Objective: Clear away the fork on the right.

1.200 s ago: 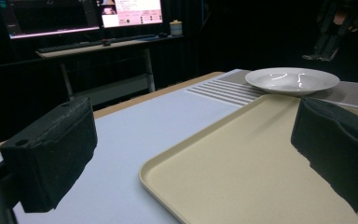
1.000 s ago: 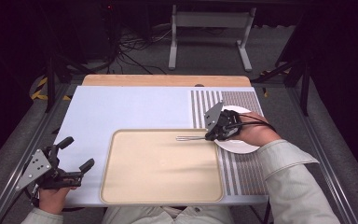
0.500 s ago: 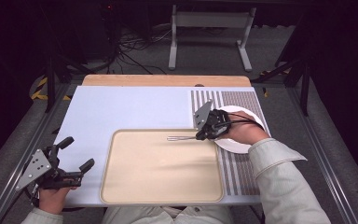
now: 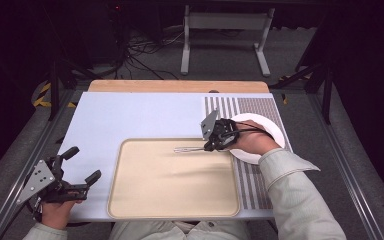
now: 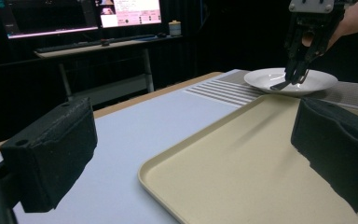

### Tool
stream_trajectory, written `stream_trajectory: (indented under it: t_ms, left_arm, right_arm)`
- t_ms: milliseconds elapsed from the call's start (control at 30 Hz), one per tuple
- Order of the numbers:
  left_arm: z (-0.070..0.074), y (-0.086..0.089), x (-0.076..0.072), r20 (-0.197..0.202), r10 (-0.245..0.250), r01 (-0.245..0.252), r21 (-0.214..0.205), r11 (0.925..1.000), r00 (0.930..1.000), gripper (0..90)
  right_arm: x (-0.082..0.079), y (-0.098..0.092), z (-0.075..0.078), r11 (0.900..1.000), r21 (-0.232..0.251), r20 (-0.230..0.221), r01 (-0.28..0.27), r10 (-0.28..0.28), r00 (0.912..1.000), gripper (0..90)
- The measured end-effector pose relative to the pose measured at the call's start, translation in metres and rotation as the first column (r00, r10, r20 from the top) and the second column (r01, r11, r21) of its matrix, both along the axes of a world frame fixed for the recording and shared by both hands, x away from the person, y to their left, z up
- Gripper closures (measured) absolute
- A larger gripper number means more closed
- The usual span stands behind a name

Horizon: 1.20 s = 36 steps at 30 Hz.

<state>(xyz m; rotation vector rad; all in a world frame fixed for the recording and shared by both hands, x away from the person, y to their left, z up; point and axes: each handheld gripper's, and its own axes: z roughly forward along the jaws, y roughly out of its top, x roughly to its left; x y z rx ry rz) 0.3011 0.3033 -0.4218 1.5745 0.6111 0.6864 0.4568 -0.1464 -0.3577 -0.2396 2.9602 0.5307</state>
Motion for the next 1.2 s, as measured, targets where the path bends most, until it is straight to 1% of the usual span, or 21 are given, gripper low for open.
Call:
stream_trajectory:
  t_ms: [200,233,267,300,367,433,533,567,600,667,733,867,900,933,1200]
  left_arm:
    - [0.000,0.000,0.000,-0.001,-0.002,0.002,0.003,1.0000,1.0000,0.9]
    - [0.000,0.000,0.000,-0.001,-0.003,0.003,0.003,1.0000,1.0000,0.9]
    - [0.000,0.000,0.000,-0.001,-0.003,0.003,0.004,1.0000,1.0000,0.9]
    - [0.000,0.000,0.000,-0.001,-0.003,0.003,0.004,1.0000,1.0000,0.9]
    - [0.000,0.000,0.000,0.000,-0.005,0.005,0.003,1.0000,1.0000,0.9]
    - [0.000,0.000,0.000,0.000,-0.005,0.005,0.002,1.0000,1.0000,0.9]
    - [0.000,0.000,0.000,0.000,-0.004,0.004,0.003,1.0000,1.0000,0.9]
    - [0.000,0.000,0.000,0.000,-0.004,0.004,0.003,1.0000,1.0000,0.9]
    - [0.000,0.000,0.000,0.000,-0.004,0.004,0.002,1.0000,1.0000,0.9]
    - [0.000,0.000,0.000,-0.001,-0.005,0.005,0.004,1.0000,1.0000,0.9]
    - [0.000,0.000,0.000,0.000,-0.005,0.005,0.004,1.0000,1.0000,0.9]
    - [0.000,0.000,-0.001,0.001,0.000,0.000,0.000,1.0000,1.0000,0.9]
    - [0.000,0.000,-0.001,0.001,0.000,0.000,0.000,1.0000,1.0000,0.9]
    - [0.000,0.000,-0.001,0.001,0.000,0.000,0.000,1.0000,1.0000,0.9]
    - [0.001,0.000,-0.001,0.001,-0.001,0.001,0.002,1.0000,1.0000,0.9]
  right_arm:
    - [0.004,0.005,-0.011,0.9999,-0.011,-0.019,-0.002,0.002,0.9998,86.0]
    - [0.005,0.006,-0.012,0.9998,-0.019,-0.023,0.003,-0.003,0.9997,86.1]
    - [0.006,0.007,-0.014,0.9998,-0.022,-0.023,-0.004,0.003,0.9997,86.1]
    - [0.005,0.008,-0.015,0.9996,-0.028,-0.028,0.005,-0.005,0.9996,86.1]
    - [0.006,0.009,-0.017,0.9997,-0.026,-0.028,-0.003,0.002,0.9996,86.1]
    - [0.007,0.011,-0.019,0.9995,-0.031,-0.040,0.006,-0.008,0.9992,86.0]
    - [0.008,0.014,-0.023,0.9995,-0.032,-0.045,-0.001,0.000,0.9990,86.0]
    - [0.008,0.015,-0.024,0.9992,-0.039,-0.049,0.003,-0.005,0.9988,86.0]
    - [0.009,0.016,-0.025,0.9995,-0.032,-0.043,-0.006,0.005,0.9990,86.0]
    - [0.009,0.017,-0.026,0.9994,-0.033,-0.053,-0.002,0.000,0.9986,86.0]
    - [0.009,0.017,-0.027,0.9995,-0.031,-0.049,-0.005,0.003,0.9988,86.0]
    - [0.010,0.019,-0.032,0.9989,-0.046,-0.070,-0.002,-0.001,0.9975,86.0]
    - [0.010,0.020,-0.033,0.9989,-0.046,-0.072,-0.012,0.008,0.9974,86.0]
    - [0.009,0.020,-0.033,0.9985,-0.054,-0.076,-0.005,0.001,0.9971,86.0]
    - [0.010,0.023,-0.040,0.9972,-0.073,-0.097,-0.014,0.006,0.9952,85.9]
